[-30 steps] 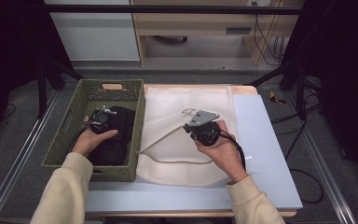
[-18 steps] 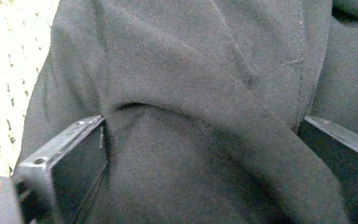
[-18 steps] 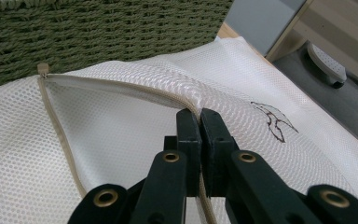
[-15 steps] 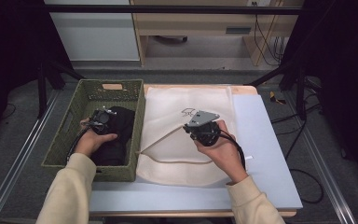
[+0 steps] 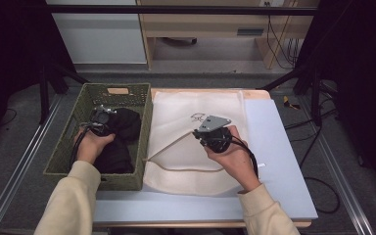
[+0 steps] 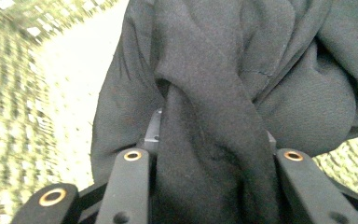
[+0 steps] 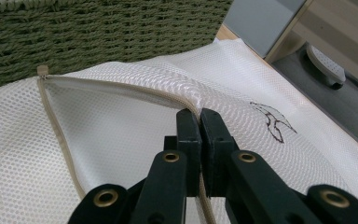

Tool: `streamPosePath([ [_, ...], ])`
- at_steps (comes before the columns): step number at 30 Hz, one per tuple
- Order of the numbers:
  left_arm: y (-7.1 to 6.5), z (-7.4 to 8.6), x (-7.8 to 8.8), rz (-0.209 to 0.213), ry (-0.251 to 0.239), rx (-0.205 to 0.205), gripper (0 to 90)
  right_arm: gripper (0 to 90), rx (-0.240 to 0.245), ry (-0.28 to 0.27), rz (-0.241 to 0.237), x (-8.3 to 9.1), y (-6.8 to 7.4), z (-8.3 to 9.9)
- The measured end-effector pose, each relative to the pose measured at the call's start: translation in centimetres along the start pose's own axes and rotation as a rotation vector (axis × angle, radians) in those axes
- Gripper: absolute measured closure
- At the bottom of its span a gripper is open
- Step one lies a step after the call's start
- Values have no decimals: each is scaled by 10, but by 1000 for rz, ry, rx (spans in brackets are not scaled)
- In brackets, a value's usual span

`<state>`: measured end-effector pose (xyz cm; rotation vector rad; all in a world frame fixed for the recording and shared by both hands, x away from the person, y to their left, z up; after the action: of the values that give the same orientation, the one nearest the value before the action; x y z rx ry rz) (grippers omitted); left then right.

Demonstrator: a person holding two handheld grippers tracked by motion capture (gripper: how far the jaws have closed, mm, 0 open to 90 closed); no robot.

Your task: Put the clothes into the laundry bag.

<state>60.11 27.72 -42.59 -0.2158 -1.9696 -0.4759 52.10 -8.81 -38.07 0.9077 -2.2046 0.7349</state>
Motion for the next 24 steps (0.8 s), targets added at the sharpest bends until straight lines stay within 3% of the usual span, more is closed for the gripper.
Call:
streamPosePath([
  [4, 5, 0, 19, -12, -83, 28, 624, 874, 2, -1, 0, 0, 0, 0],
  [5, 5, 0, 19, -12, -83, 28, 625, 875, 2, -1, 1, 0, 0, 0],
  [6, 7, 0, 29, -14, -120, 42, 625, 875, 2, -1, 1, 0, 0, 0],
  [8, 8, 1, 39, -14, -146, 49, 625, 874, 3, -1, 1, -1, 0, 0],
  [13, 8, 2, 57, -6, -181, 41, 625, 874, 2, -1, -1, 0, 0, 0],
  [20, 8, 4, 68, 0, -208, 32, 625, 875, 0, 1, -2, -1, 0, 0],
  [24, 6, 3, 79, 1, -251, 37, 625, 875, 0, 4, -5, -3, 0, 2],
])
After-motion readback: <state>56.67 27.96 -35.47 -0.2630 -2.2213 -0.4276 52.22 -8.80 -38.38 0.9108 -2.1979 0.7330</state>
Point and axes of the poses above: each handheld gripper's, and its own axes: x roughly backward along the jaws, z roughly out of its underside, y roughly to its left, the point moved 2 cm from there along -x, roughly forward along the jaws, and after that the axes turned 14 degrees about y, right-handed, at the moved point
